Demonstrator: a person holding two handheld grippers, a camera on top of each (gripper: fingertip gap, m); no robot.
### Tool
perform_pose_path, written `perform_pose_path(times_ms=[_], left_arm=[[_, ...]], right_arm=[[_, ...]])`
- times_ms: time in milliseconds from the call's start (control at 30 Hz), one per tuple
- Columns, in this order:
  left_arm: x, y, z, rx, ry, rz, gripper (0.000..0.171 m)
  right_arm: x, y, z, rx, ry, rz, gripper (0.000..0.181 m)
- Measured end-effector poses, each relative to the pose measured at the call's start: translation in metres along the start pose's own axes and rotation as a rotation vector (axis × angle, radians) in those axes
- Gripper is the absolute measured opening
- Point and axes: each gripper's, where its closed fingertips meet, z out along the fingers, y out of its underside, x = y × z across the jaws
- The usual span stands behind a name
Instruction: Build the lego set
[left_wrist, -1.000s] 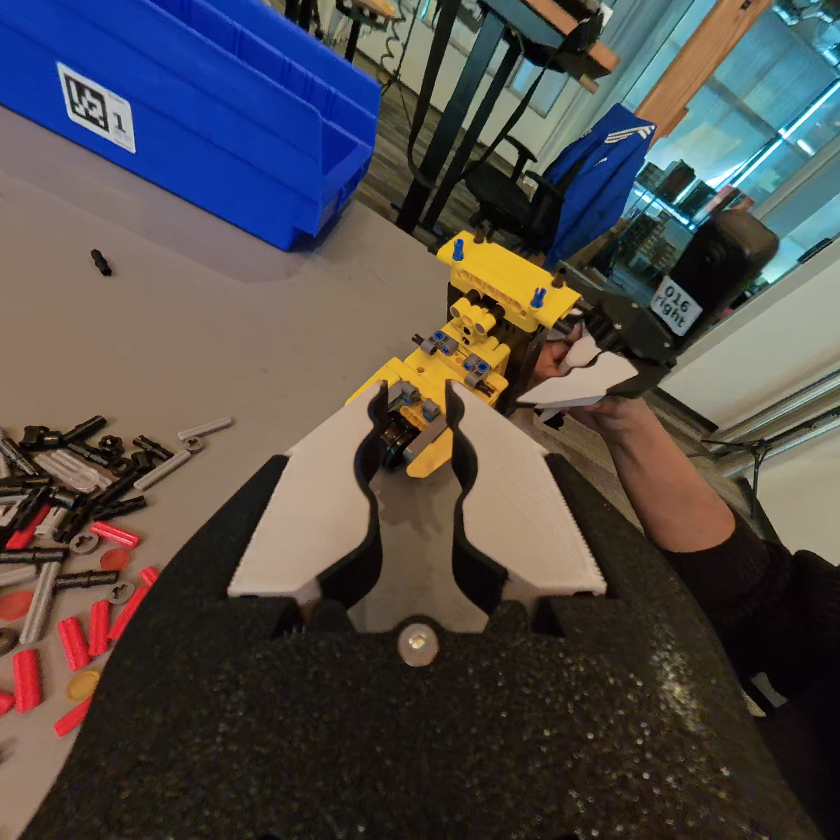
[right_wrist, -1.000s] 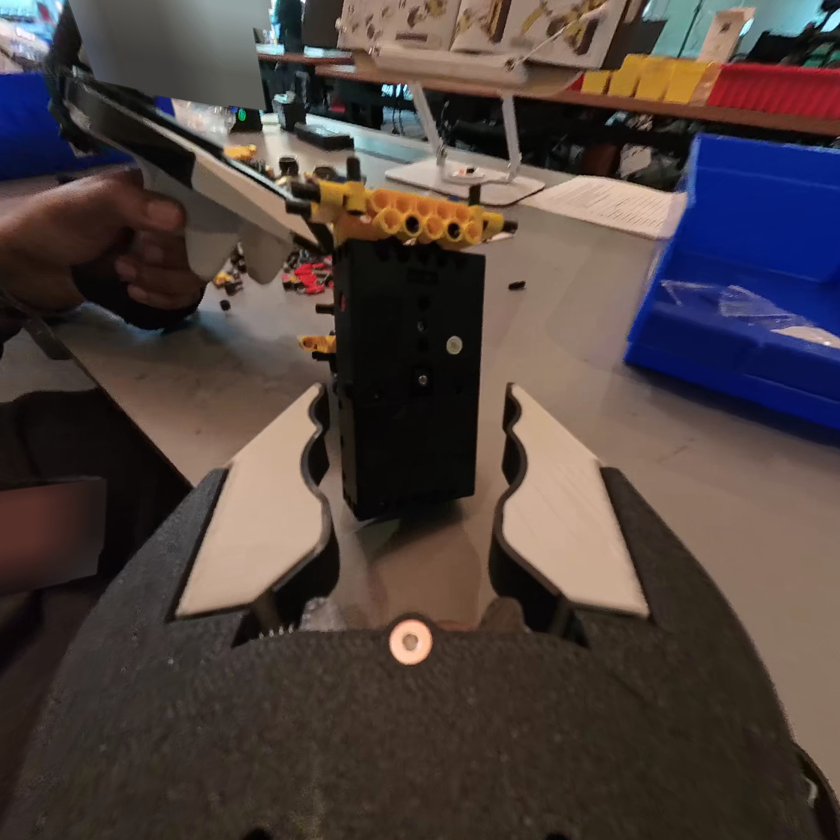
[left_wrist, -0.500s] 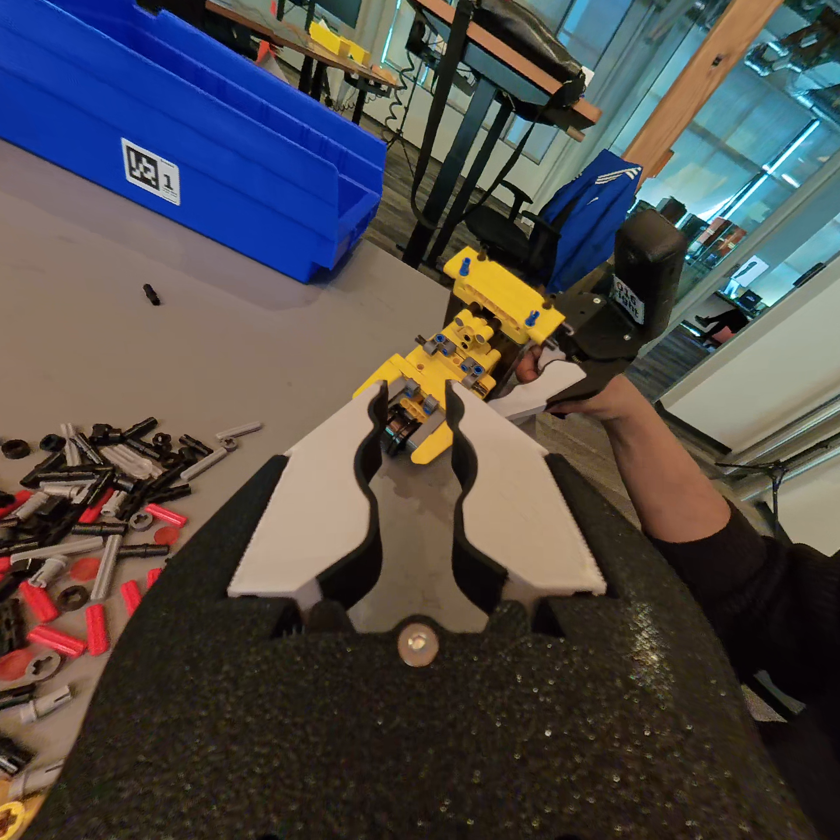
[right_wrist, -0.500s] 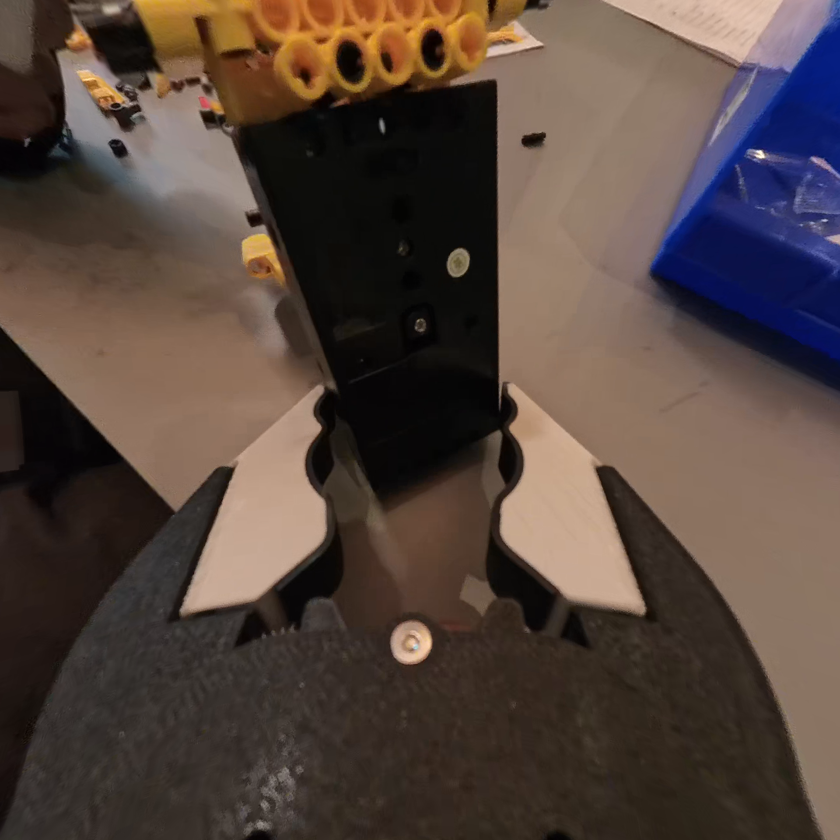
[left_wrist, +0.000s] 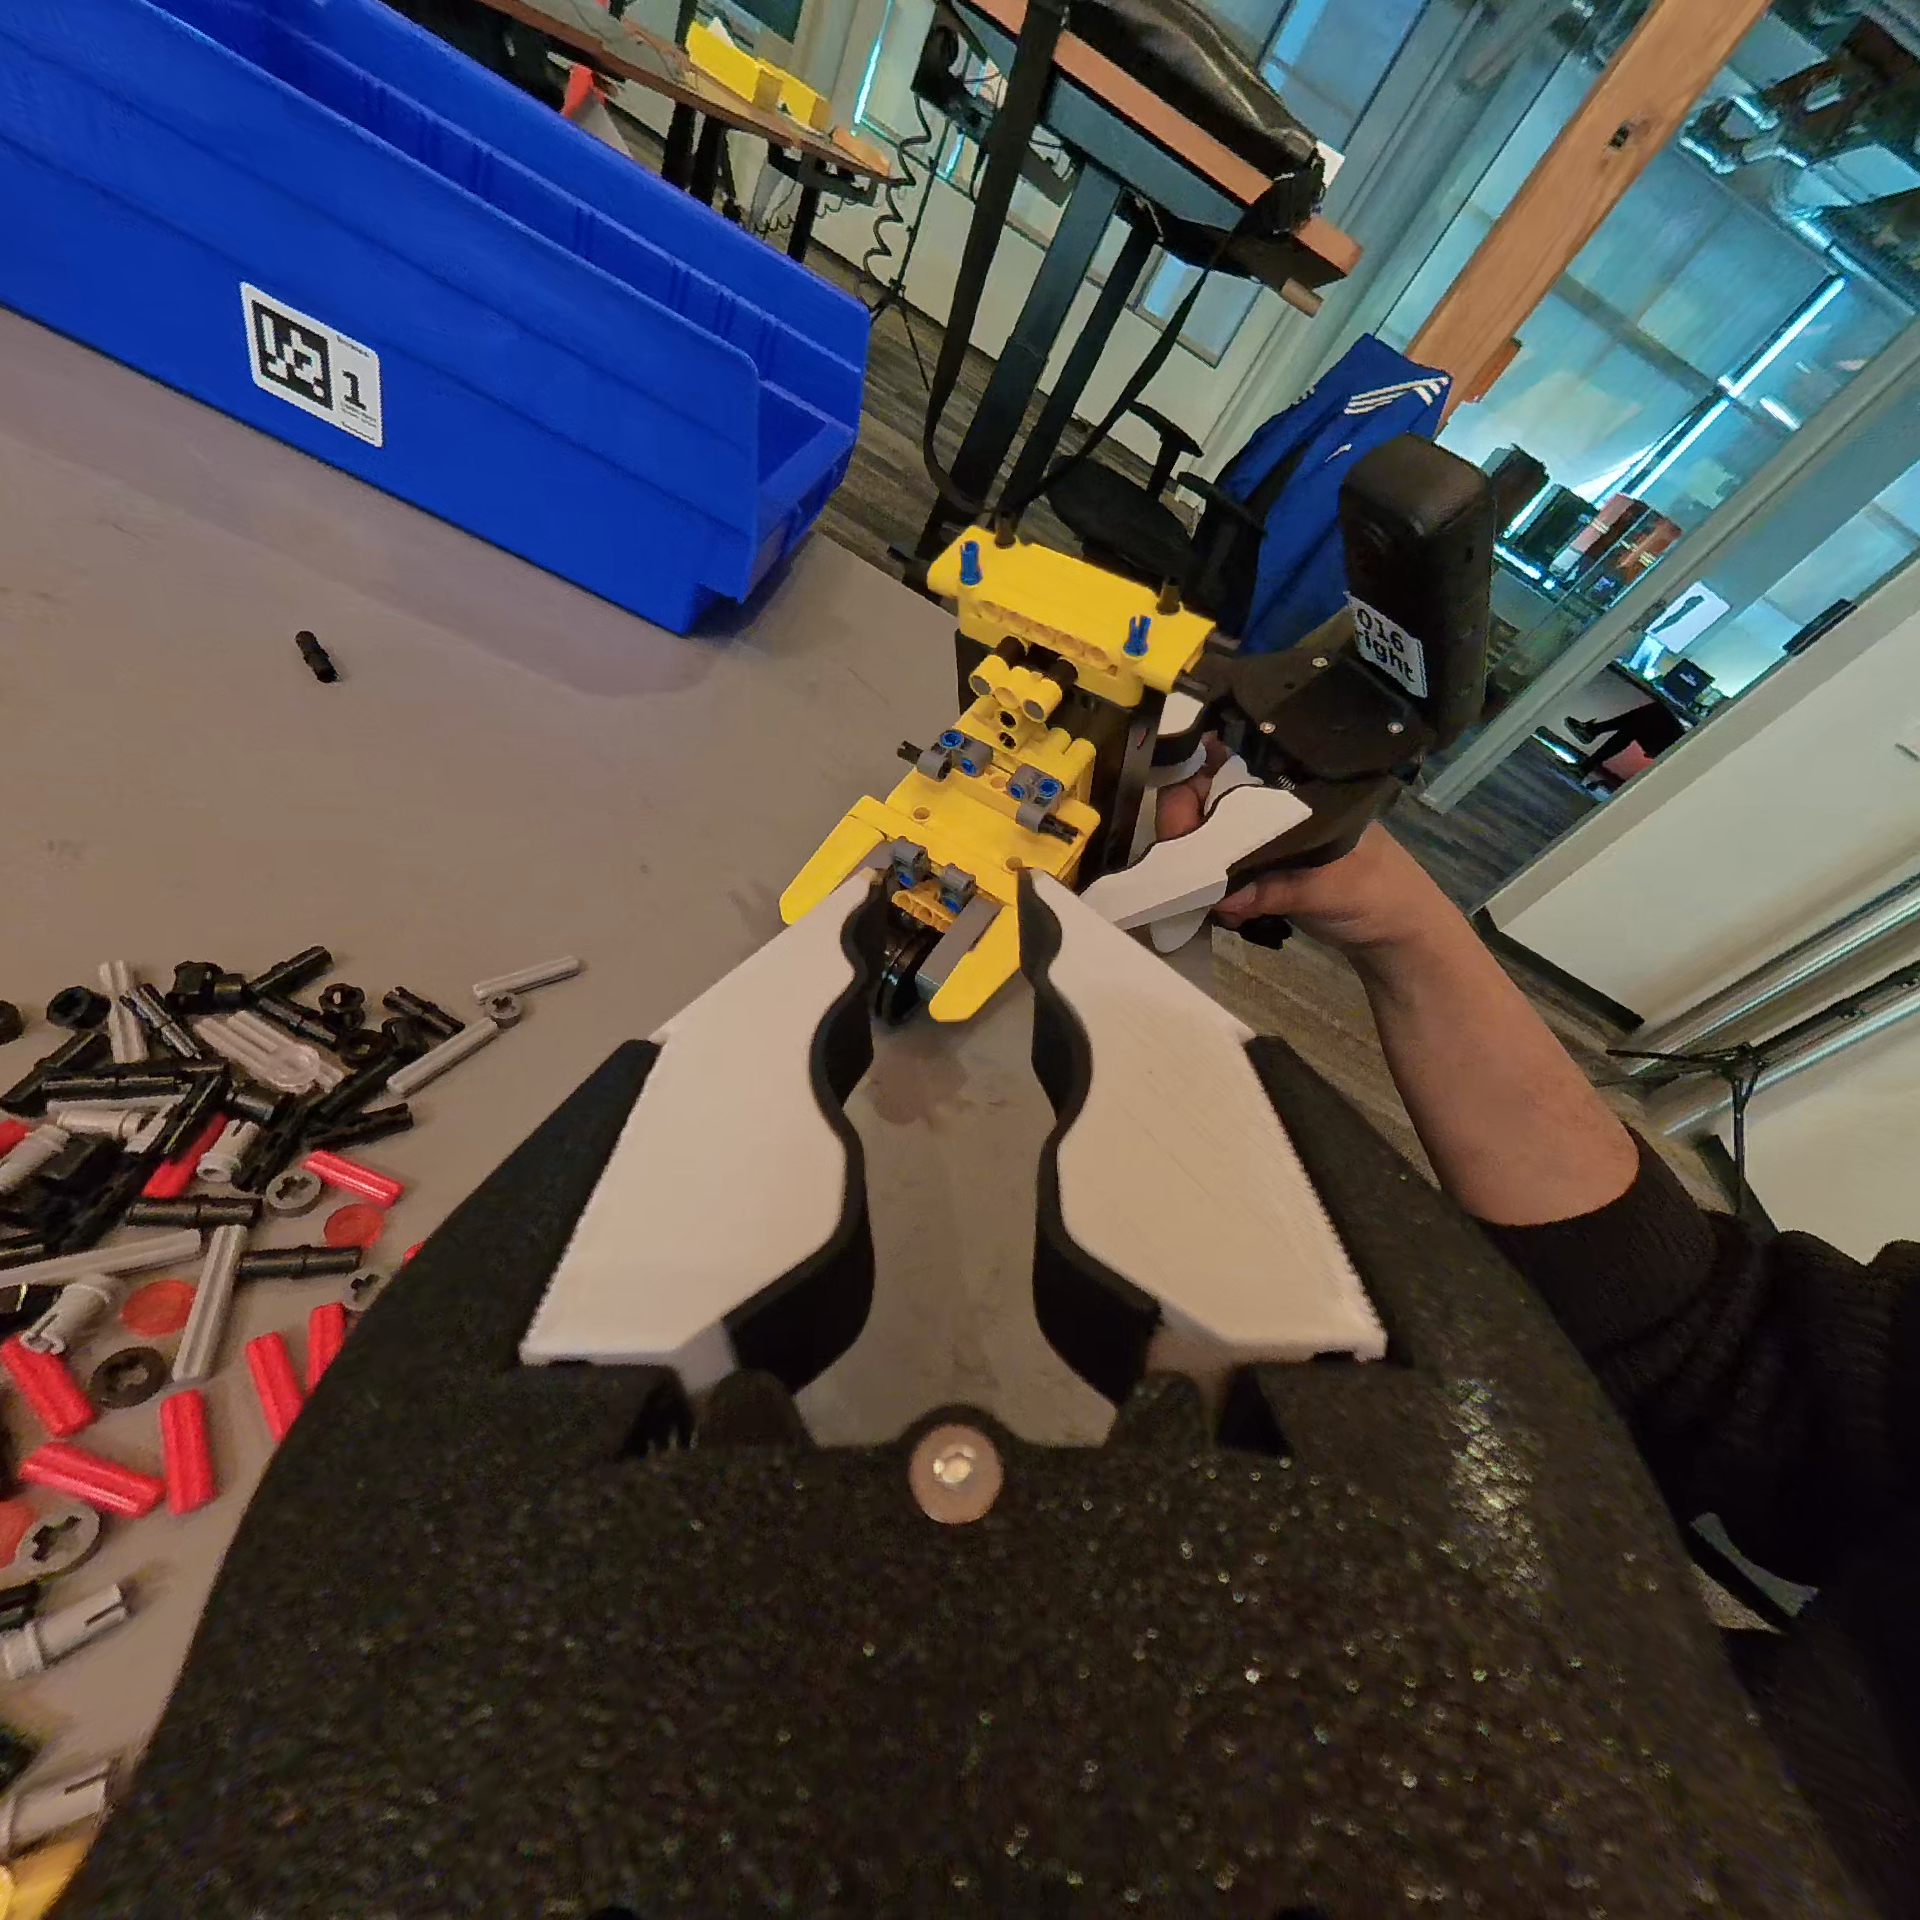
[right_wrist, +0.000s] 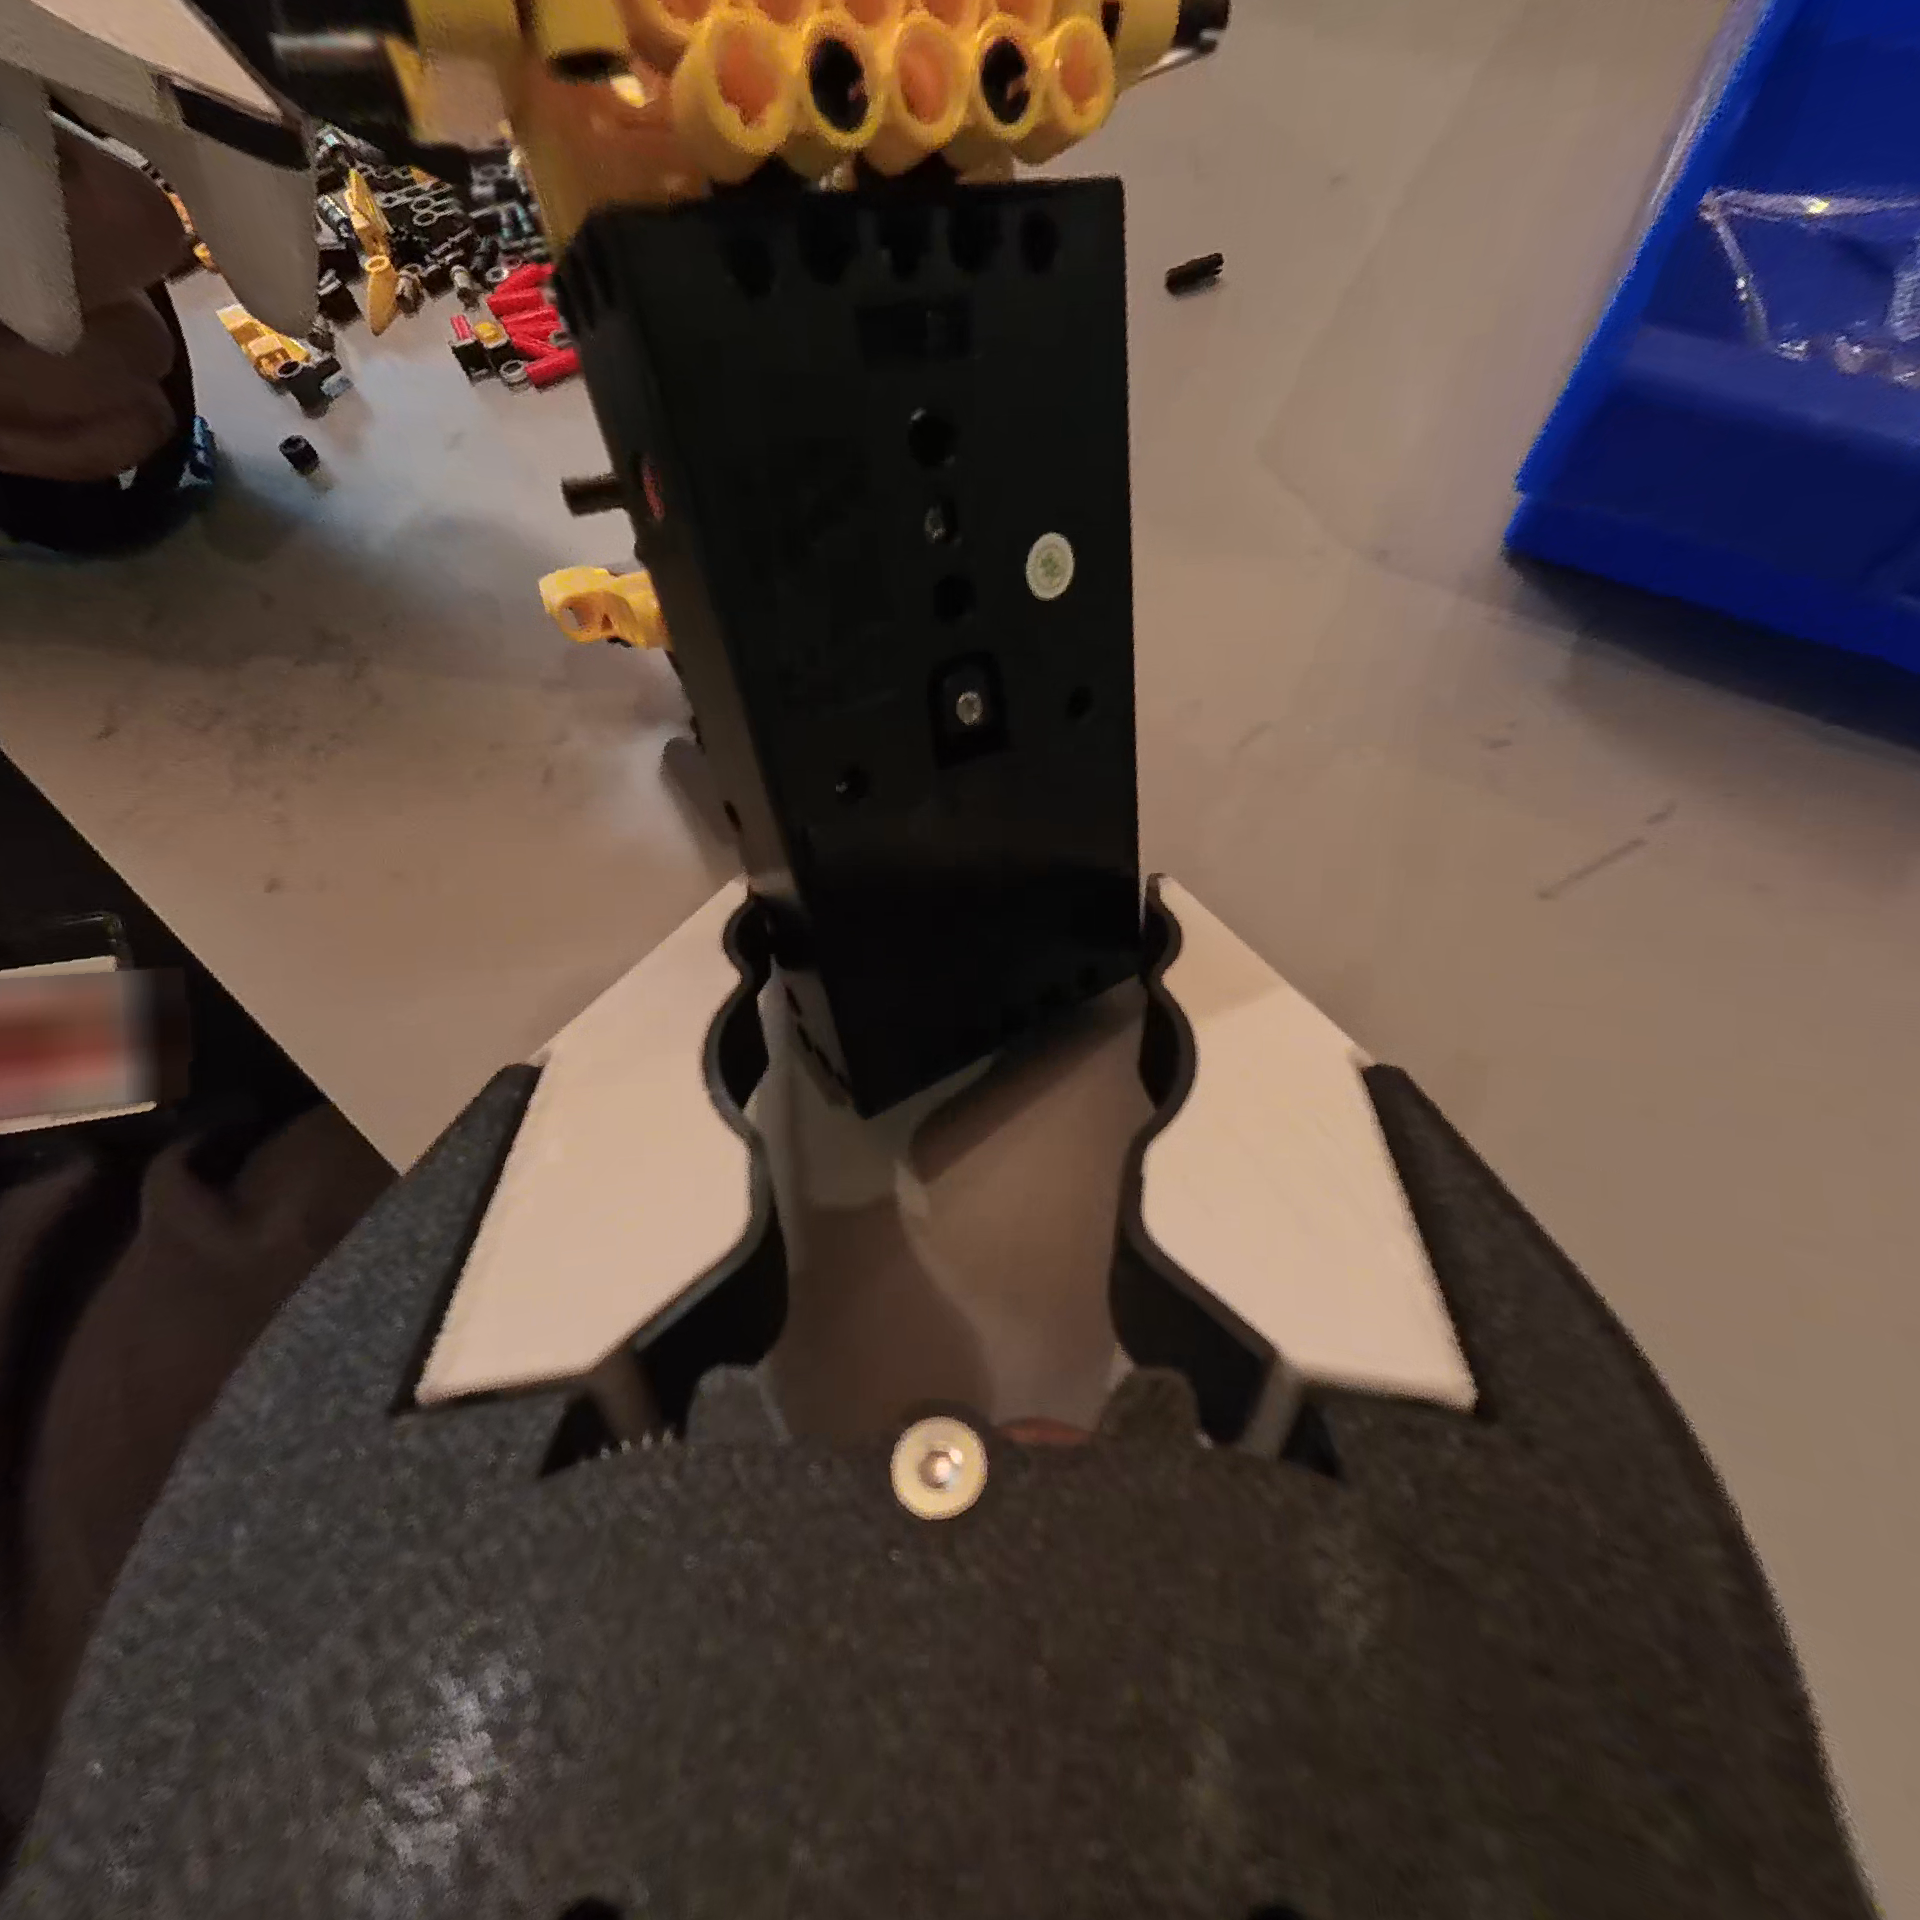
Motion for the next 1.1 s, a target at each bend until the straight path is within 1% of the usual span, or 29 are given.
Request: perform_pose_path(times_ms=[133, 333, 533, 600, 667, 800, 933, 1100], left_arm=[[0.002, 0.0, 0.001, -0.002, 0.005, 0.007, 0.025], [0.002, 0.0, 0.002, -0.003, 0.004, 0.013, 0.025], [0.002, 0.002, 0.003, -0.011, 0.005, 0.017, 0.025], [0.002, 0.002, 0.003, -0.01, 0.005, 0.011, 0.025], [0.002, 0.002, 0.004, -0.01, 0.007, 0.006, 0.025], [0.003, 0.003, 0.003, -0.014, 0.01, 0.004, 0.025], [0.003, 0.003, 0.003, -0.011, 0.012, 0.001, 0.025], [0.003, 0.004, 0.002, -0.013, 0.018, -0.009, 0.025]], right_arm=[[-0.002, -0.002, -0.001, 0.018, -0.003, -0.011, 0.072], [-0.005, -0.01, -0.009, 0.107, -0.055, 0.021, 0.074], [-0.009, -0.014, -0.012, 0.148, -0.073, 0.013, 0.072], [-0.01, -0.015, -0.011, 0.137, -0.069, 0.013, 0.072], [-0.008, -0.017, -0.007, 0.124, -0.077, 0.061, 0.071], [-0.01, -0.017, -0.006, 0.102, -0.141, 0.096, 0.068], [-0.018, -0.014, -0.005, 0.039, -0.205, -0.004, 0.066], [-0.029, -0.013, -0.004, 0.014, -0.255, -0.091, 0.066]])
